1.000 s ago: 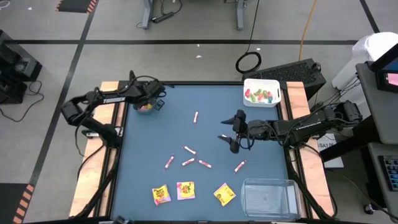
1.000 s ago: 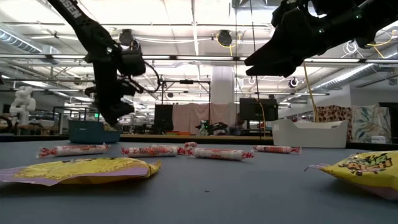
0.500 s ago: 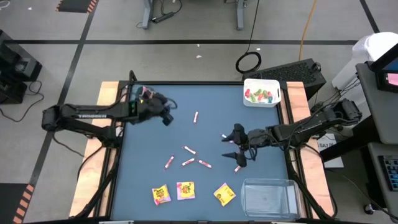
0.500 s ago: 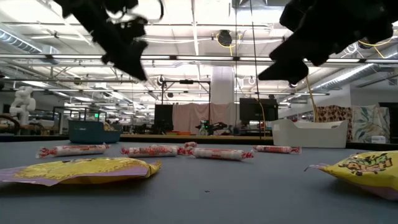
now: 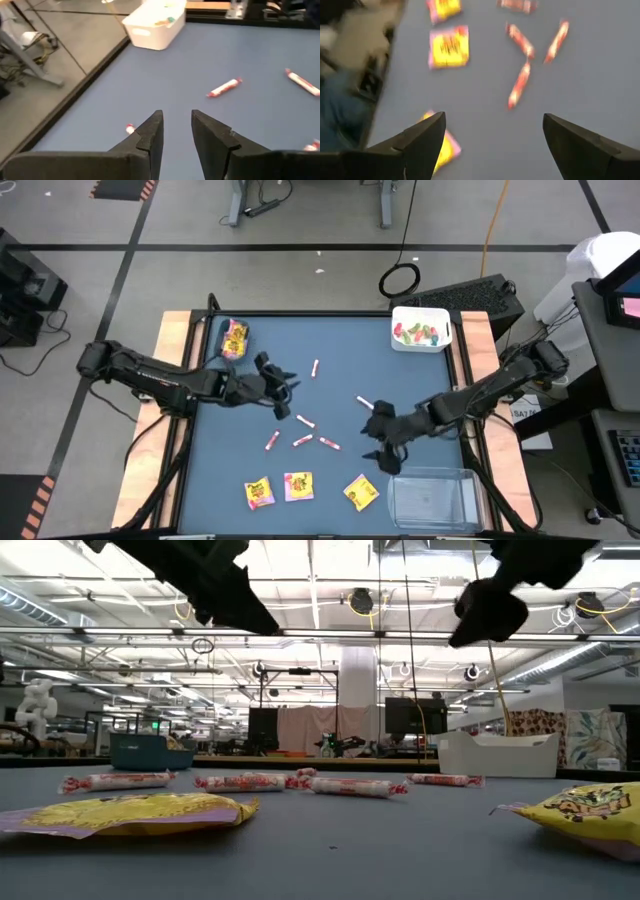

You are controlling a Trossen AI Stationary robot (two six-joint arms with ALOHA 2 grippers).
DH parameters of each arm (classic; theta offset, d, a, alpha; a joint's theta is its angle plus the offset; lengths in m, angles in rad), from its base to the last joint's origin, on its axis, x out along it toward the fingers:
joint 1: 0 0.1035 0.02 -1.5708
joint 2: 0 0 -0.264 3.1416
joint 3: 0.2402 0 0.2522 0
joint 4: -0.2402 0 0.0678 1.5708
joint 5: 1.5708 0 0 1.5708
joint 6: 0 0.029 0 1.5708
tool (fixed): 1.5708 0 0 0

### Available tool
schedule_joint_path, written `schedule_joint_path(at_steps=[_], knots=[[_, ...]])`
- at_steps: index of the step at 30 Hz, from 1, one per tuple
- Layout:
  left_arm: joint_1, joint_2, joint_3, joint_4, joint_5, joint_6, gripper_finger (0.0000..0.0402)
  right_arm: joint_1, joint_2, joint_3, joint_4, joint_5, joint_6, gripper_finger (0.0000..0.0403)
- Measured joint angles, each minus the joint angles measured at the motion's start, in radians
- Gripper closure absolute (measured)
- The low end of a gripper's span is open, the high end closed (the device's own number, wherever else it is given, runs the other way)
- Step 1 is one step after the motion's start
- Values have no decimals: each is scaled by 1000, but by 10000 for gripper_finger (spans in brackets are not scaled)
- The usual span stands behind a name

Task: Sort candy
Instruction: Put the yellow candy pack into the blue bin

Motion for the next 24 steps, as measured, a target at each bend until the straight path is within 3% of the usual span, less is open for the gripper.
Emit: schedule_joint_path(at_steps=[11,18,24], knots=[[-177,94,-1,47,-1,-43,295,109,396,434,-396,-101,179,78],[-260,95,-1,74,-6,-56,295,144,617,713,-581,-142,200,69],[-313,95,-1,92,-6,-55,295,156,758,848,-660,-189,167,47]])
